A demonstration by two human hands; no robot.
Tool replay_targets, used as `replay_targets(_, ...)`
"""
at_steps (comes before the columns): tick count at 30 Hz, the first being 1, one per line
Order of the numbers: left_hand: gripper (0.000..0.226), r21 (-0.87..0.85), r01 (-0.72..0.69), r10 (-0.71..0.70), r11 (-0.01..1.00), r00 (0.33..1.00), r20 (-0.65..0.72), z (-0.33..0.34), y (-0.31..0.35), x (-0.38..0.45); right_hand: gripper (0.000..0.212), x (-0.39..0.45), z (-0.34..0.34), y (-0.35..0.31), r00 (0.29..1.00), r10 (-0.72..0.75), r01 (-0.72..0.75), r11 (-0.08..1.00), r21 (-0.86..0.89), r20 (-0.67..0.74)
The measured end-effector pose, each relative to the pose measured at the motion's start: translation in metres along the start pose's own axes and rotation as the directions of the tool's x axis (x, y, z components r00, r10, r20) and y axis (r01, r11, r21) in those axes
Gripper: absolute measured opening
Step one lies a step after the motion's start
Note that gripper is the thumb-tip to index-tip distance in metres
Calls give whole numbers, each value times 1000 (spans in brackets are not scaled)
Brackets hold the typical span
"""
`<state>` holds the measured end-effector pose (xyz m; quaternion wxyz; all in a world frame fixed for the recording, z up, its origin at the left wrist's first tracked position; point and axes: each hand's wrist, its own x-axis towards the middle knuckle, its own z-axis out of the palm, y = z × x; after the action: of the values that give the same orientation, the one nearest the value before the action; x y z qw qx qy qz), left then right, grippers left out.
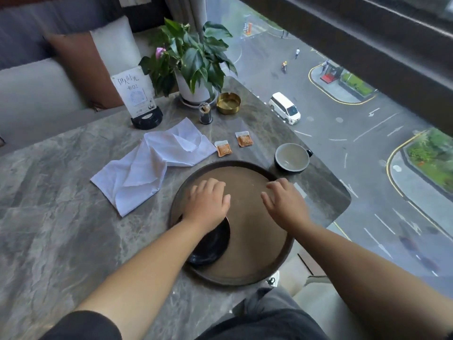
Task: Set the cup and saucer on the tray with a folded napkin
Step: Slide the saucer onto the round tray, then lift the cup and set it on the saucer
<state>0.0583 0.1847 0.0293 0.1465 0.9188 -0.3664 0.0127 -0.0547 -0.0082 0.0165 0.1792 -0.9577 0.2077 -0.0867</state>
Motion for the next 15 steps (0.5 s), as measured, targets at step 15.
replay_targets(15,80,0,-176,173,984,971,164,44,84,85,67,22,-47,97,989,143,-147,982,-119,-40)
